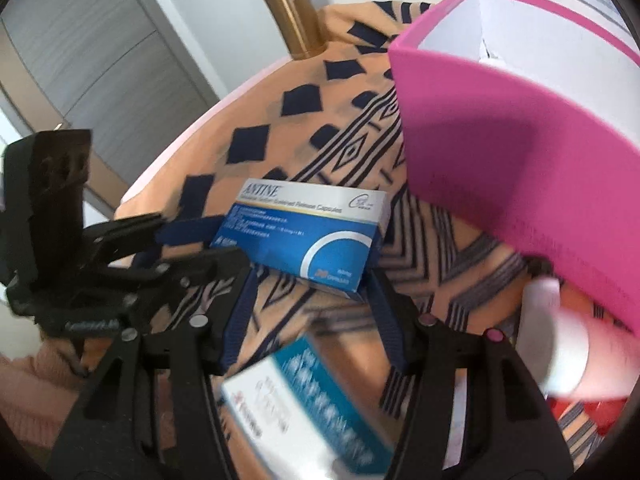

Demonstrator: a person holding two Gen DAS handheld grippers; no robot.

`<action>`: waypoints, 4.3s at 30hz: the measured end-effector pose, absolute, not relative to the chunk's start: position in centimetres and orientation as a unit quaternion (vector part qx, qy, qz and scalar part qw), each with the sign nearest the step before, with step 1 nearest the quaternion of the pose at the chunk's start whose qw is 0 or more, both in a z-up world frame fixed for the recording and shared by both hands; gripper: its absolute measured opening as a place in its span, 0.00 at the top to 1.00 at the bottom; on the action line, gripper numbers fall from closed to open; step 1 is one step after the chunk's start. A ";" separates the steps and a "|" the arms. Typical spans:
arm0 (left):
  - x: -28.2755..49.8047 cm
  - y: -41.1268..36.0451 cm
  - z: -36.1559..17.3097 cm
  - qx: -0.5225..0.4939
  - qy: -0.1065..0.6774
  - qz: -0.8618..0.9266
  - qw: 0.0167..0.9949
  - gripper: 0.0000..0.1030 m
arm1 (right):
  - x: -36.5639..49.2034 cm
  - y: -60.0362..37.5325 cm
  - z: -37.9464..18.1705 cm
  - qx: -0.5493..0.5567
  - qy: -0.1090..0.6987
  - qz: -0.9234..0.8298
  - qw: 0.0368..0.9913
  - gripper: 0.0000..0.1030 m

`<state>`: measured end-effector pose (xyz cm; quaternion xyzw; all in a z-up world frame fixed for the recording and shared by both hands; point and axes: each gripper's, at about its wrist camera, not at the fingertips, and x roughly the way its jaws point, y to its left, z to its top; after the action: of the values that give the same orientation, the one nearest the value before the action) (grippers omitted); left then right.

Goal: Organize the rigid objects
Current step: 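Close the left gripper on the blue-and-white ANTINE box and lift it, then carry the ANTINE box into the pink box and open the left gripper, then lower the left gripper onto the pink cosmetic tube and grasp it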

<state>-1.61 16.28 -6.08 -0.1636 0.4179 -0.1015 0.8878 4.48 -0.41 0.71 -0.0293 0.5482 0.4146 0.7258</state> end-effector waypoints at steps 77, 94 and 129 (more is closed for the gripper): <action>12.6 6.4 2.6 -0.071 0.417 -0.117 0.899 0.57 | 16.9 -10.5 4.2 0.057 0.524 0.334 0.781 0.57; 5.8 5.1 5.3 -0.047 0.318 -0.167 0.932 0.46 | 11.5 -15.6 9.6 0.080 0.427 0.330 0.838 0.54; 5.7 -0.8 -3.5 -0.082 0.456 -0.242 0.853 0.54 | 8.2 -27.4 0.2 0.196 0.506 0.208 0.814 0.54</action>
<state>5.65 -0.75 -3.52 -0.0820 0.4559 -0.2419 0.8526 8.16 -27.37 0.22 0.1964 0.5061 0.2081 0.8136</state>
